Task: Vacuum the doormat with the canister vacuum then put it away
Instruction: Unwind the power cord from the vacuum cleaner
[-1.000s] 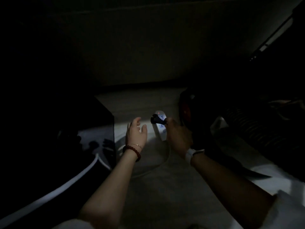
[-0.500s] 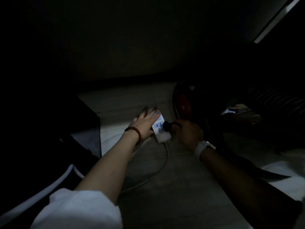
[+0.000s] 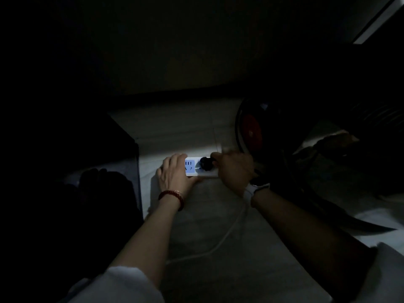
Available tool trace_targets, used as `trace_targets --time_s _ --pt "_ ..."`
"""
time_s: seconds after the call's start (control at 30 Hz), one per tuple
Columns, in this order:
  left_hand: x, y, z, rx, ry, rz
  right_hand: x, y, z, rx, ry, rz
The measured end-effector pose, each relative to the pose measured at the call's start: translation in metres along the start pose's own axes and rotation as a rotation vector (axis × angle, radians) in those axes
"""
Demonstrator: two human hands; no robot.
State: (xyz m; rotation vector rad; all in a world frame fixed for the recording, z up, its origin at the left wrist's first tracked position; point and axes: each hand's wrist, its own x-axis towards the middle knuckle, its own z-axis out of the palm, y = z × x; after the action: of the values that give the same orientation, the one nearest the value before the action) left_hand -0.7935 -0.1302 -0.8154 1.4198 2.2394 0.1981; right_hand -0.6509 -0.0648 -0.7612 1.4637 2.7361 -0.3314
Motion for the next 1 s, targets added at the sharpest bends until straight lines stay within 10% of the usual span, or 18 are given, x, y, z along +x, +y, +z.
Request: trace_targets --time_s 0.47,0.63,1.0 --pt "-0.001 -0.026 0.004 -0.162 0.059 -0.06 0.018 -0.033 0.01 0.194 0.216 -0.248" --pt "-0.005 -0.024 -0.005 -0.235 0.018 -0.08 0.007 -0.025 0.024 0.395 -0.013 0.026" --pt "-0.006 -0.017 -0.021 -0.168 -0.088 -0.118 0.009 -0.027 0.025 0.416 -0.111 -0.029"
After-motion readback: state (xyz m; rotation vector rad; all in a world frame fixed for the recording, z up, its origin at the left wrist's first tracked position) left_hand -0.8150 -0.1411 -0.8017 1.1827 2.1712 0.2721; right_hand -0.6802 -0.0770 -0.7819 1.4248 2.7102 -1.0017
